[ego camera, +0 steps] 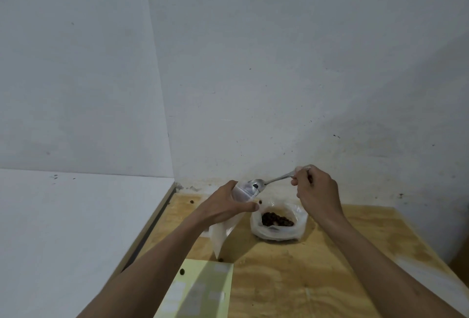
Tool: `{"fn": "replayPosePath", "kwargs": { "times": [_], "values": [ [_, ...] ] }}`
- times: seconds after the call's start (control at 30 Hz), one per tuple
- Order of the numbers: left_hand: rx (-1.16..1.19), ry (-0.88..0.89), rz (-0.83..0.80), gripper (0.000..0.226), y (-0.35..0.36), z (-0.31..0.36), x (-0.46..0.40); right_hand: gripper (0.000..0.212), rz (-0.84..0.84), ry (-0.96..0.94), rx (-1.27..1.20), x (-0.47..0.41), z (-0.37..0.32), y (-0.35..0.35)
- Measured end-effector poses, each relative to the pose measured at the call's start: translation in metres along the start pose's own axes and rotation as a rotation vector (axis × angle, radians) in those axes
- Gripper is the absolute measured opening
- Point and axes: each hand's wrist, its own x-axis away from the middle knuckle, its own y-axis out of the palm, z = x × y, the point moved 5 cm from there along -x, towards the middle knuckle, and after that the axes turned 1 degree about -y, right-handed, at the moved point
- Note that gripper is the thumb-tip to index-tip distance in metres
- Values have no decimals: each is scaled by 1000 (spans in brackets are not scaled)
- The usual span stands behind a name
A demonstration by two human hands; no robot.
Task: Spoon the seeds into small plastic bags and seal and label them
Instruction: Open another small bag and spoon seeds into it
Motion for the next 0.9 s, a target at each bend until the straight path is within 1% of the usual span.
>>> {"fn": "replayPosePath", "kwargs": {
  "times": [0.03, 0.13, 0.17, 0.23, 0.3, 0.4, 0.53, 0.57, 0.6, 0.63, 0.7, 0.73, 0.83, 0.9],
  "values": [
    [-2, 6, 6, 105, -2, 0, 1, 27, -1, -48, 5, 2, -4, 2],
    [0, 20, 30, 76, -8, 0, 2, 27, 11, -195, 16, 7, -13, 5],
    [-3, 19, 35, 71, -9, -1, 2, 27, 16, -231, 8, 9, -15, 4],
    [-2, 16, 35, 70, -11, -1, 4, 27, 47, -269, -5, 10, -19, 0],
    [6, 19, 39, 73, -13, 0, 5, 27, 102, -267, 15, 7, -18, -5],
    [24, 30, 51, 78, -16, 0, 6, 28, 155, -215, 116, 1, -7, -15],
    [65, 18, 48, 59, -18, 2, 5, 31, 137, -166, 405, 2, 15, -25],
    [60, 13, 38, 59, -16, 3, 5, 31, 124, -152, 474, 4, 22, -25],
    [56, 14, 25, 62, -14, 6, 7, 31, 112, -135, 529, 7, 29, -25],
    [49, 16, 8, 74, -11, 8, 8, 31, 106, -114, 562, 10, 36, -24],
    [20, 14, -30, 99, -1, 9, 7, 31, 101, -50, 581, 16, 50, -19],
    [5, 14, -54, 101, 4, 10, 7, 32, 100, -10, 579, 18, 55, -16],
    [-18, 6, -117, 88, 20, 13, 5, 34, 82, 115, 522, 24, 68, -3],
    [-32, 16, -125, 91, 25, 15, 3, 36, 55, 199, 427, 26, 75, 9]
  ]
}}
